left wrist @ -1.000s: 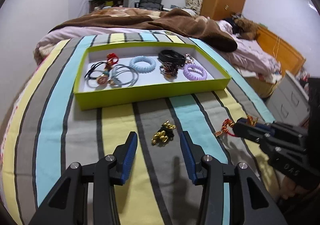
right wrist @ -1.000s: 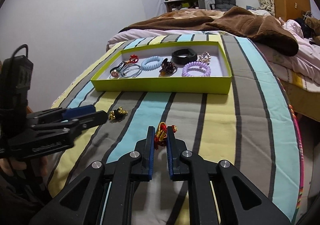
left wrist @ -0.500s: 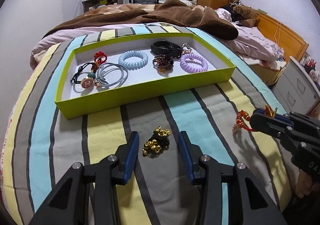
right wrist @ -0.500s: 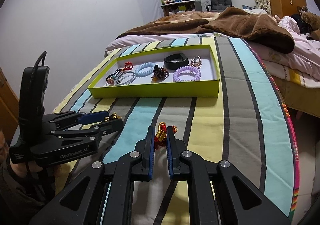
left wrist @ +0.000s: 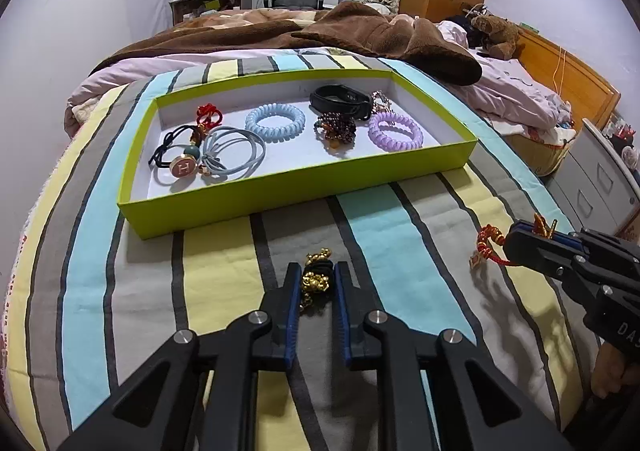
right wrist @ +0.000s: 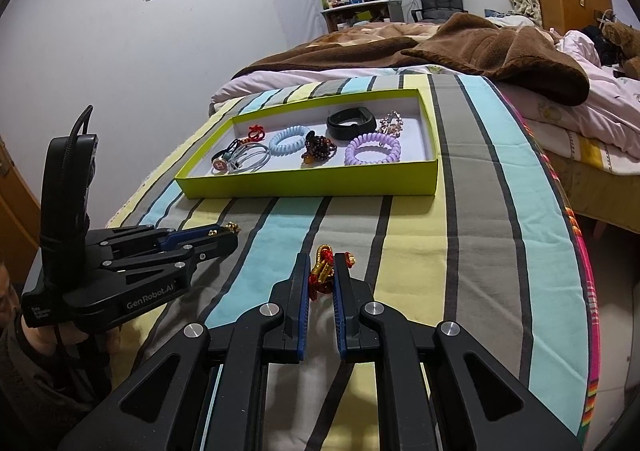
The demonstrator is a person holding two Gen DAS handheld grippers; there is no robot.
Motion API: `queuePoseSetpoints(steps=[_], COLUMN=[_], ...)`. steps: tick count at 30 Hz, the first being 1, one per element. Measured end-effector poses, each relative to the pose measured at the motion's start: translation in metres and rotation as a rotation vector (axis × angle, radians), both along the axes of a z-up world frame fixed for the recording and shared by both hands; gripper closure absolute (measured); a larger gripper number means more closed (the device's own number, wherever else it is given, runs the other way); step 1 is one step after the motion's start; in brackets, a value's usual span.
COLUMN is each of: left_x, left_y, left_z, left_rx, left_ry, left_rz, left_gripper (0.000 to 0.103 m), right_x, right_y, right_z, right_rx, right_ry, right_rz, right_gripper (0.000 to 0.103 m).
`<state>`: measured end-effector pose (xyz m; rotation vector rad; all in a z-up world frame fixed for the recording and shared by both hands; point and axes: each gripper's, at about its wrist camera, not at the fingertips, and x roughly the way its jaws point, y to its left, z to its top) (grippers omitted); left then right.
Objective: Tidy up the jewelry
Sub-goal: 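Grasp the gold charm with the left gripper while the right holds the red charm, then lower the gold charm and red charm into the green box and open both grippers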
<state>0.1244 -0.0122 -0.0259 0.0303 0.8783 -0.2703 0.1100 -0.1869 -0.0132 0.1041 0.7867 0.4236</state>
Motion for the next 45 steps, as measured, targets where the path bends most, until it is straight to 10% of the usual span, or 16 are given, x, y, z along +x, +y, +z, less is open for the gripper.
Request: queuePoseSetpoints(steps=[31,45], left_x=[0.028,0.068], left_y=[0.018,0.013], left_z=[0.052,0.038], left_rx=[-0.079,-0.082], left_ry=[-0.102,-0.06], left_rz=[0.008,0.004], left_gripper=[0.087,0.087], right_x=[0.052,0.118], right_y=[-0.019,-0.025], right_z=[0.048,0.023], right_rx=[0.049,-0.019], right_ry=[-0.086,0.016], right_rz=[-0.032,-0.023], right_gripper=[0.092,0.092])
